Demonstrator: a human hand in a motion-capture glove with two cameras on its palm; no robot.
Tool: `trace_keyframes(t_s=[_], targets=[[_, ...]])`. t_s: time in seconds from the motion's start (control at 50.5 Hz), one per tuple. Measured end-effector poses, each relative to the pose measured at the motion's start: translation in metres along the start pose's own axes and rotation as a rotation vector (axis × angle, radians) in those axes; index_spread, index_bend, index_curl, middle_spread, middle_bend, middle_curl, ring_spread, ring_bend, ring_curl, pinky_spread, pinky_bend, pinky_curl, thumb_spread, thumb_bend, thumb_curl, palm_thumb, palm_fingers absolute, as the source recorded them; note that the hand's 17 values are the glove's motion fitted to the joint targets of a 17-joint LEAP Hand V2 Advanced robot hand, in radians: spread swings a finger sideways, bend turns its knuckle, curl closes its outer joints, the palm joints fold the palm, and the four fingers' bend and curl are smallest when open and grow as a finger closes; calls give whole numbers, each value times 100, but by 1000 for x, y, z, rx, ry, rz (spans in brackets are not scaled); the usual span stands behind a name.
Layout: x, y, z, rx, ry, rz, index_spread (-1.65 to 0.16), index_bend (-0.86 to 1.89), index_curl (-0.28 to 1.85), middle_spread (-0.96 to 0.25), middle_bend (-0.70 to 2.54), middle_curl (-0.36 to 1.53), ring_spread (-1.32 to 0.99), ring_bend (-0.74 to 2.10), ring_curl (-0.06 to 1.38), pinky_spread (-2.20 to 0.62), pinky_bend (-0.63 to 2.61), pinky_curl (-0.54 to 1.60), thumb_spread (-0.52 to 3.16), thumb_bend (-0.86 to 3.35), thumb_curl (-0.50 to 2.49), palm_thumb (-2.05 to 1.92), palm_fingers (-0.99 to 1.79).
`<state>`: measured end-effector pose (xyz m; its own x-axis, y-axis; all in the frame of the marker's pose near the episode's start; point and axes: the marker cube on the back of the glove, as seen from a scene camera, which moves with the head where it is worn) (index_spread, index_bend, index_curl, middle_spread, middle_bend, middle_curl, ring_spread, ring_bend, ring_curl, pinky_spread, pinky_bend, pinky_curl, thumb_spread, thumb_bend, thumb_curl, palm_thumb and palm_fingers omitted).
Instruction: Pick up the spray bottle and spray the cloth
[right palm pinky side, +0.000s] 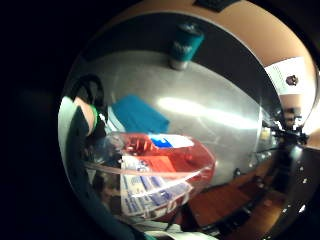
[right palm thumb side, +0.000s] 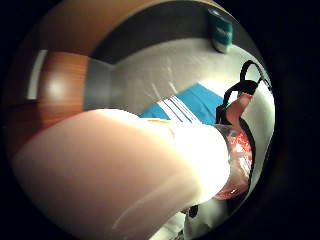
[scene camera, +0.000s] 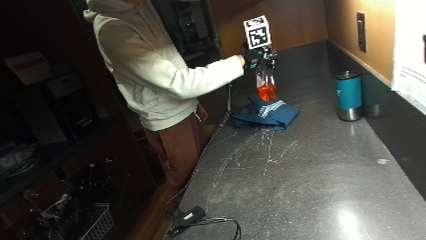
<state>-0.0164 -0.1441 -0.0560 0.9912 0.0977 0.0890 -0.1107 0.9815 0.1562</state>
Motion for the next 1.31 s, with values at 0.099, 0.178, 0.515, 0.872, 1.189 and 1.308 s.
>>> trace_keyframes(t_s=[0.099,0.178,0.515,0.872,1.189,1.308], targets=[[-22,-6,-17,93,-243,-47,-21,33,51,-16,47,46,-20,39,41,-25,34,38,12,-4,75,96,134],[-46,-9,-14,146,-469,-126,-21,33,50,-16,46,46,-20,39,41,-25,35,38,12,-4,76,96,134],[-167,-27,58,260,-1134,-162,-21,29,50,-15,44,45,-19,40,41,-26,38,38,15,-4,75,96,131],[-223,-63,172,202,-1023,-98,-22,21,48,-14,39,44,-19,39,41,-26,42,39,27,-4,73,95,129],[-239,-67,205,111,-1017,-119,-23,17,47,-14,32,43,-19,39,40,-25,45,39,41,-4,70,95,125],[-230,-63,196,116,-1027,-136,-28,11,42,-14,23,40,-18,34,39,-19,42,39,60,-5,64,90,95]])
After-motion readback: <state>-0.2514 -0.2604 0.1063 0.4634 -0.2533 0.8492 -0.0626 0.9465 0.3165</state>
